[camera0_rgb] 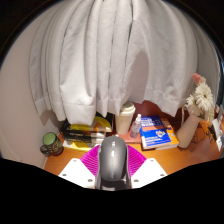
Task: Arrange mouse
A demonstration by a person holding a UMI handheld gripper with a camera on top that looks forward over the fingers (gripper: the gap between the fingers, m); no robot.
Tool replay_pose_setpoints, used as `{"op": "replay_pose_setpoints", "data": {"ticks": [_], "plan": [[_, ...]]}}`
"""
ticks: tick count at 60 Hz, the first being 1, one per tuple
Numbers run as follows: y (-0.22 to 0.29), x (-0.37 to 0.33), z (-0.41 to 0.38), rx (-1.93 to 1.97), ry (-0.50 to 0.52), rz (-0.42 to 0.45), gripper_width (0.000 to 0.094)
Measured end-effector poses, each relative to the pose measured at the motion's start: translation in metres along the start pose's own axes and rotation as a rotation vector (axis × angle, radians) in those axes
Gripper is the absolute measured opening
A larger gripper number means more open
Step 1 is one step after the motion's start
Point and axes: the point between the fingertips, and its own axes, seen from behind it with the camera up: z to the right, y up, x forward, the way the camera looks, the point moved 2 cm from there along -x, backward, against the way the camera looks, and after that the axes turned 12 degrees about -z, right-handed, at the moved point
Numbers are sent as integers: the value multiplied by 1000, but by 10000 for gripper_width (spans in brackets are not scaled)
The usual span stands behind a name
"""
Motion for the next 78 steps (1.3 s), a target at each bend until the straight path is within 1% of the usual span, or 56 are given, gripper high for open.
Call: {"op": "replay_pose_setpoints", "data": {"ticks": [7,11,12,14,22,25,27,33,41,43,46,50,53,56,59,61,62,63,78], "plan": [[-53,54,22,12,12,-131,356],[-81,78,26,11,19,-186,352],[-88,84,26,13,21,-200,336],[-100,93,25,11,30,-228,351],[-133,116,27,7,33,-282,349],[-143,120,28,-2,37,-305,374],[-140,121,28,6,42,-277,381],[-139,121,29,65,59,-244,435],[-139,121,27,44,54,-224,481],[-140,121,26,23,51,-226,504],[-141,121,22,-7,53,-231,570],[-142,121,16,-27,68,-248,697],[-141,119,12,-21,79,-260,759],[-139,114,11,-8,79,-269,757],[-134,103,11,-7,72,-255,741],[-129,92,12,-14,65,-244,746],[-127,85,12,-17,62,-238,773],[-125,78,12,-19,60,-230,774],[-104,-61,15,-16,25,-115,788]]}}
